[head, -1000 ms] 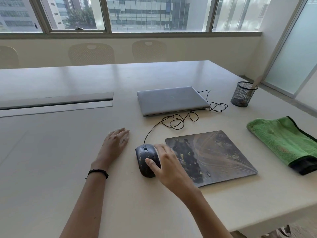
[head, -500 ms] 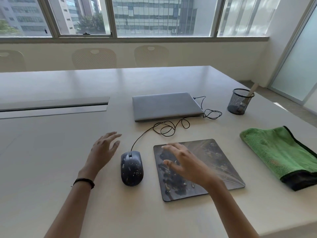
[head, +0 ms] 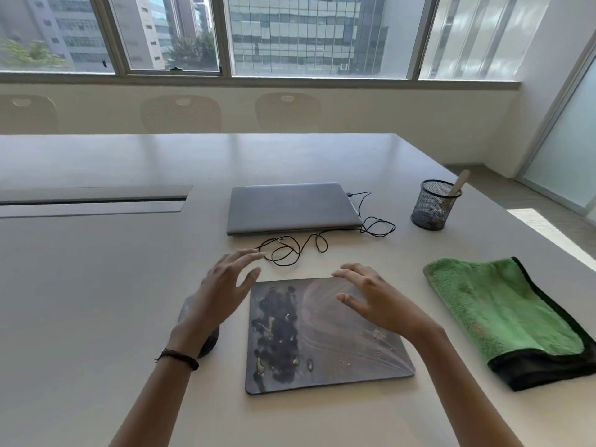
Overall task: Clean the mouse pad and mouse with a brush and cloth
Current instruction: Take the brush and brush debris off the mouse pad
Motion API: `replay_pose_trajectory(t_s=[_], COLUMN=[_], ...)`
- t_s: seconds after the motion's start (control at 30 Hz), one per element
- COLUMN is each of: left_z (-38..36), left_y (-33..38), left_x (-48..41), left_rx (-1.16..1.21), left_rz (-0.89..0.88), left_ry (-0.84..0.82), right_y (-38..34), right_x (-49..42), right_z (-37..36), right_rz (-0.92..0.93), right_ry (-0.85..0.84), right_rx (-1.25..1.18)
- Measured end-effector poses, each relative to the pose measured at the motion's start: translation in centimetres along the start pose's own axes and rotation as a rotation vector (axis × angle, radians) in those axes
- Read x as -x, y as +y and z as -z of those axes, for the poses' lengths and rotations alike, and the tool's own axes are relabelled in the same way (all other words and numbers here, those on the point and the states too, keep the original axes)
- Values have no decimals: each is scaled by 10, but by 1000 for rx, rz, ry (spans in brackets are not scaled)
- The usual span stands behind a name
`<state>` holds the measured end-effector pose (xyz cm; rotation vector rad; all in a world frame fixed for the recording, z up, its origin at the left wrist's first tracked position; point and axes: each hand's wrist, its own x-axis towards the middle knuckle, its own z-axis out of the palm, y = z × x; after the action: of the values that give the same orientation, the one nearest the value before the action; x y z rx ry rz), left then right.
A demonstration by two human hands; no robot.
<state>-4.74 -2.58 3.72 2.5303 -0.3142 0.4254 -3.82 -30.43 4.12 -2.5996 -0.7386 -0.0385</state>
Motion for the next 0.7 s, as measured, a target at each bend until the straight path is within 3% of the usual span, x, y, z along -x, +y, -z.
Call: replay_pose_trajectory(t_s=[0.4,0.7], left_z=[-89,-151], left_y=[113,167], left_x=[-54,-91], left_rx=[-94,-194], left_rz=[-206,-211], left_ry=[-236,-401], right_y=[111,179], right_x=[25,24], right_z=[68,120], right_rz=[-64,-128], right_ry=[40,148], right_rx=[72,67])
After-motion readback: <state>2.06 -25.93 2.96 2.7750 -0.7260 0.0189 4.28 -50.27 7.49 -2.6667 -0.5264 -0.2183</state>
